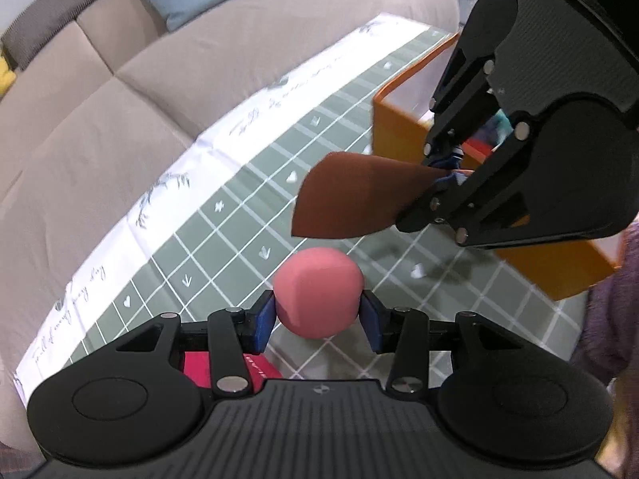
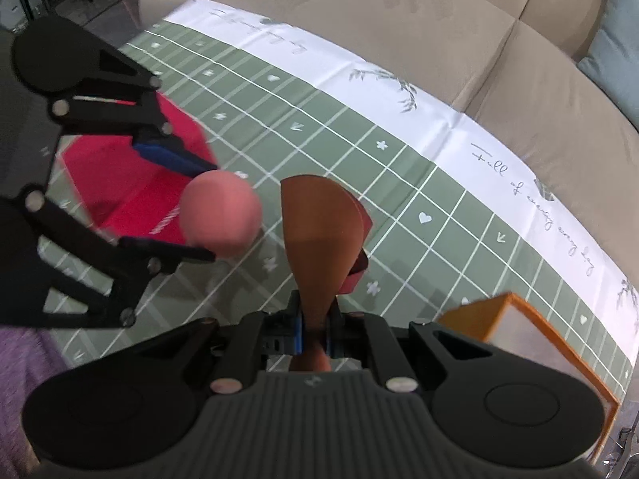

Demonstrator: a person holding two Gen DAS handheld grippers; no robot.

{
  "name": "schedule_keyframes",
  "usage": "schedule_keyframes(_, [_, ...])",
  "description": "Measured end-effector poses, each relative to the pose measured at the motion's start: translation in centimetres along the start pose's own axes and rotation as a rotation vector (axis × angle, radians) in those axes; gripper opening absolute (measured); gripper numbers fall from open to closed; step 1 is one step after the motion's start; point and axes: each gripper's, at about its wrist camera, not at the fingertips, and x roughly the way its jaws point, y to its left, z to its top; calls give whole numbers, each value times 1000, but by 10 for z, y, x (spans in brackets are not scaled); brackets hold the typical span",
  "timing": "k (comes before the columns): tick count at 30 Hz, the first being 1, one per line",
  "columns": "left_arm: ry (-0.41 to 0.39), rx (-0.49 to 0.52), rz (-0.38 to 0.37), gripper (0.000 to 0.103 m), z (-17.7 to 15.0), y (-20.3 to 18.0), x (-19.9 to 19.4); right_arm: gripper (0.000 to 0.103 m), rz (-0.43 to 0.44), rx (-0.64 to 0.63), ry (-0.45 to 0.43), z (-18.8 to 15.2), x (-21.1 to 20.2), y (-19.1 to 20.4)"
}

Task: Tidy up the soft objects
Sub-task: 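Carry the pink ball and brown cloth over the orange box with both tools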

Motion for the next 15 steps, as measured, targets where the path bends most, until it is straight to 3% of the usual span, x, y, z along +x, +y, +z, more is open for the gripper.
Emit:
schedule_keyframes(6, [-86,39,-19,51,13,-34,-40,7,-28,-37,-8,-26,-59,14])
schedule_keyframes(15, [-149,175,-52,51,49,-99,-49,7,-135,-30,32,-84,-114,-6])
